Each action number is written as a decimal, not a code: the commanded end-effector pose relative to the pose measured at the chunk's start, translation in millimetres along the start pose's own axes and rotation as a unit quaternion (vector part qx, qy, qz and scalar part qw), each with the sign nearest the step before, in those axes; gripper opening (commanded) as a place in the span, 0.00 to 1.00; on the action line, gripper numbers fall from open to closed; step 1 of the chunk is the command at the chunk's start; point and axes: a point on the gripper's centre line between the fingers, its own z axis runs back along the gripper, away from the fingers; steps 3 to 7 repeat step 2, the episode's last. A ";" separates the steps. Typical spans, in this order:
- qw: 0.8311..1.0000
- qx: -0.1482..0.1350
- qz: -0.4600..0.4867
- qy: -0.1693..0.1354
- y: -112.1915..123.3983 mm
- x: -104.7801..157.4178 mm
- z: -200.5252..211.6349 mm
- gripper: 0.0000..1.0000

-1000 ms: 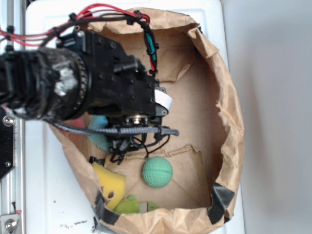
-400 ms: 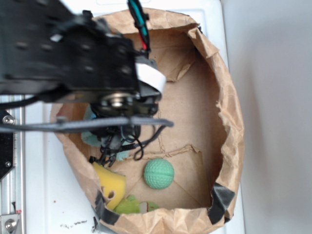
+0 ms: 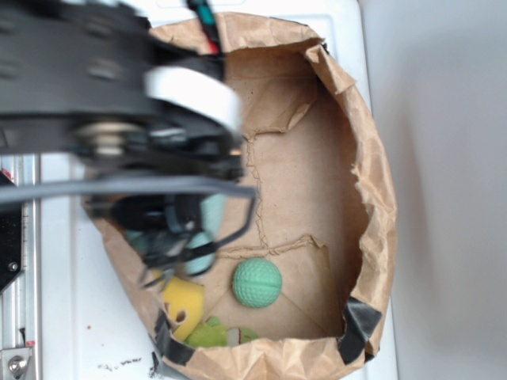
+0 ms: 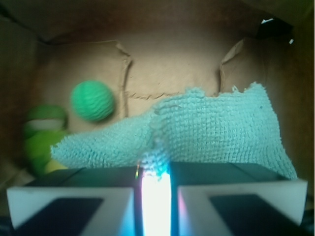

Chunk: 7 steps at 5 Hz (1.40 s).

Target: Grab the blue cloth.

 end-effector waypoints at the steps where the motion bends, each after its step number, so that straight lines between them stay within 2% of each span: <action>1: 0.998 0.026 0.038 -0.049 -10.3 29.7 51.3 0.00; 2: 0.996 0.052 0.048 -0.053 -9.7 36.3 53.5 0.00; 7: 0.996 0.052 0.048 -0.053 -9.7 36.3 53.5 0.00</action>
